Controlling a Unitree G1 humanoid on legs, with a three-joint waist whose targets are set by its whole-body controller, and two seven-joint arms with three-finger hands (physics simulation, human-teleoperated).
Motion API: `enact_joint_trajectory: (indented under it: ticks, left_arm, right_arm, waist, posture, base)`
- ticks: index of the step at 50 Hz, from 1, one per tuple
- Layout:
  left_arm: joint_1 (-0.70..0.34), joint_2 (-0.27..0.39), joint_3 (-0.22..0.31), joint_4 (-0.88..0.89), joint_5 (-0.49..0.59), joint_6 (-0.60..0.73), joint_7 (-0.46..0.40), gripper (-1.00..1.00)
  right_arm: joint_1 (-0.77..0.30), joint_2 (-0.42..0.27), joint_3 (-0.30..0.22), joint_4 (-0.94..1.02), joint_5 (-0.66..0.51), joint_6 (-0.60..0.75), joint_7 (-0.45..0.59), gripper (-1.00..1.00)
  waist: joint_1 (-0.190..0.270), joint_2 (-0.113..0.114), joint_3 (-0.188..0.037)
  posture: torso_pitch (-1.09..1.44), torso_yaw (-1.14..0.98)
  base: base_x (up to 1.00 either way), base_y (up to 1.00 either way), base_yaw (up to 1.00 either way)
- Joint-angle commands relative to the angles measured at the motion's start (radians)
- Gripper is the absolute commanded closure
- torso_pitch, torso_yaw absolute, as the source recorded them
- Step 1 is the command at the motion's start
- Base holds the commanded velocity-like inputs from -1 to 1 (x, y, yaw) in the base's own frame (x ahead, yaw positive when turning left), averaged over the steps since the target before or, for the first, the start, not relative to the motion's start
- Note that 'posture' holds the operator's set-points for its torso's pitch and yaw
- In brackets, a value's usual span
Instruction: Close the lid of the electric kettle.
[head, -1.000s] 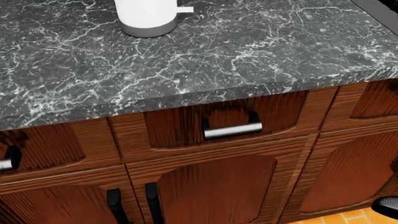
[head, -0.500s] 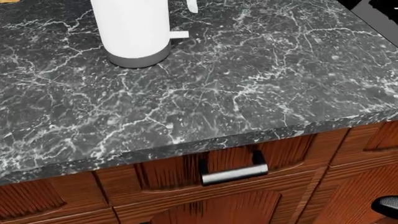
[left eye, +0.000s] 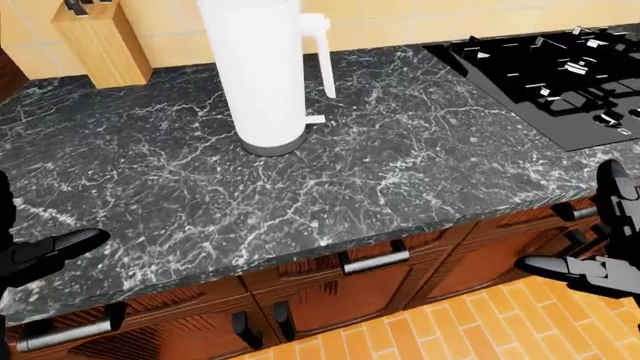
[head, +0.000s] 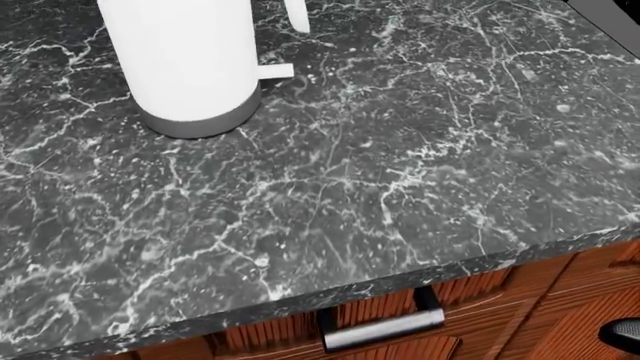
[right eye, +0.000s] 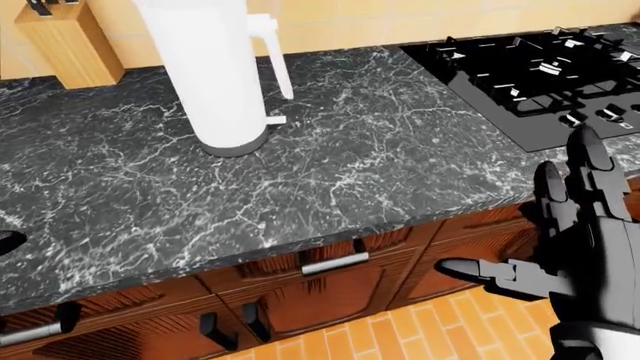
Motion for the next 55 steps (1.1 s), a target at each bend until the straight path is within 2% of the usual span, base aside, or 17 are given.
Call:
enact_joint_trajectory:
  ticks: [1,9,13,14,15,19,26,36,37,39,45,50,52,54,55]
  left_arm:
    - [-0.010,0.018,0.014,-0.026,-0.002,-0.031,0.001,-1.00]
    - [-0.011,0.016,0.007,-0.018,0.006,-0.041,-0.001,-1.00]
    - [-0.013,0.017,0.006,-0.024,0.003,-0.035,0.002,-1.00]
    - [-0.013,0.017,0.006,-0.025,0.002,-0.035,0.002,-1.00]
    - [-0.013,0.018,0.006,-0.026,0.002,-0.034,0.002,-1.00]
    - [-0.013,0.019,0.009,-0.030,-0.003,-0.029,0.004,-1.00]
    - [-0.012,0.020,0.012,-0.035,-0.006,-0.024,0.006,-1.00]
    - [-0.011,0.018,0.009,-0.025,0.001,-0.036,-0.001,-1.00]
    - [-0.011,0.018,0.009,-0.021,0.003,-0.040,-0.003,-1.00]
    - [-0.010,0.015,0.006,-0.015,0.008,-0.048,-0.006,-1.00]
    - [-0.009,0.011,-0.002,-0.003,0.018,-0.062,-0.011,-1.00]
    - [-0.009,0.011,-0.001,-0.003,0.019,-0.063,-0.012,-1.00]
    - [-0.008,0.010,-0.002,0.000,0.021,-0.067,-0.014,-1.00]
    - [-0.009,0.010,-0.003,-0.003,0.020,-0.065,-0.012,-1.00]
    - [-0.008,0.010,-0.003,-0.004,0.020,-0.064,-0.012,-1.00]
  right_arm:
    - [-0.008,-0.010,-0.011,-0.028,0.006,-0.034,0.001,-1.00]
    - [0.000,-0.005,-0.016,-0.028,0.022,-0.065,0.012,-1.00]
    - [0.013,-0.011,-0.025,-0.028,0.082,-0.100,0.001,-1.00]
    - [0.015,-0.012,-0.018,-0.028,0.054,-0.092,-0.018,-1.00]
    - [0.019,-0.006,-0.019,-0.028,0.098,-0.112,0.009,-1.00]
    - [0.024,-0.018,-0.028,-0.028,0.115,-0.115,-0.021,-1.00]
    - [0.031,-0.023,-0.024,-0.028,0.106,-0.116,-0.030,-1.00]
    - [0.020,0.009,0.005,-0.028,-0.019,-0.100,0.026,-1.00]
    - [0.019,0.008,0.004,-0.028,-0.012,-0.099,0.027,-1.00]
    - [0.018,0.009,0.008,-0.028,-0.020,-0.100,0.028,-1.00]
    - [0.016,0.015,0.011,-0.028,-0.033,-0.099,0.036,-1.00]
    - [0.013,0.020,0.017,-0.028,-0.039,-0.099,0.040,-1.00]
    - [0.014,0.019,0.018,-0.028,-0.037,-0.099,0.038,-1.00]
    - [0.014,0.019,0.013,-0.028,-0.036,-0.099,0.039,-1.00]
    - [0.015,0.016,0.011,-0.028,-0.034,-0.099,0.036,-1.00]
  waist:
    - [0.001,-0.001,-0.014]
    - [-0.007,0.007,-0.013]
    - [-0.009,0.007,-0.010]
    - [-0.010,0.007,-0.009]
    - [-0.010,0.007,-0.008]
    - [-0.011,0.006,-0.007]
    - [-0.009,0.005,-0.003]
    - [-0.004,0.004,-0.004]
    - [-0.002,0.008,-0.021]
    - [0.000,0.003,-0.010]
    - [0.003,-0.018,-0.010]
    - [0.002,0.002,-0.008]
    - [0.003,0.026,-0.004]
    - [0.005,0.073,-0.012]
    - [0.013,0.047,-0.006]
  posture:
    - [0.00,0.00]
    - [0.00,0.00]
    - [0.00,0.00]
    - [0.00,0.00]
    - [0.00,0.00]
    - [0.00,0.00]
    - [0.00,0.00]
    - [0.00,0.00]
    - [0.00,0.00]
    - [0.00,0.00]
    - [0.00,0.00]
    - [0.00,0.00]
    - [0.00,0.00]
    - [0.00,0.00]
    - [0.00,0.00]
  base:
    - [0.00,0.00,0.00]
    - [0.00,0.00,0.00]
    - [0.00,0.00,0.00]
    - [0.00,0.00,0.00]
    - [0.00,0.00,0.00]
    - [0.00,0.00,0.00]
    - [0.00,0.00,0.00]
    - [0.00,0.00,0.00]
    - [0.00,0.00,0.06]
    - [0.00,0.00,0.11]
    - [0.00,0.00,0.22]
    - [0.00,0.00,0.24]
    - [0.00,0.00,0.24]
    - [0.00,0.00,0.24]
    - [0.00,0.00,0.24]
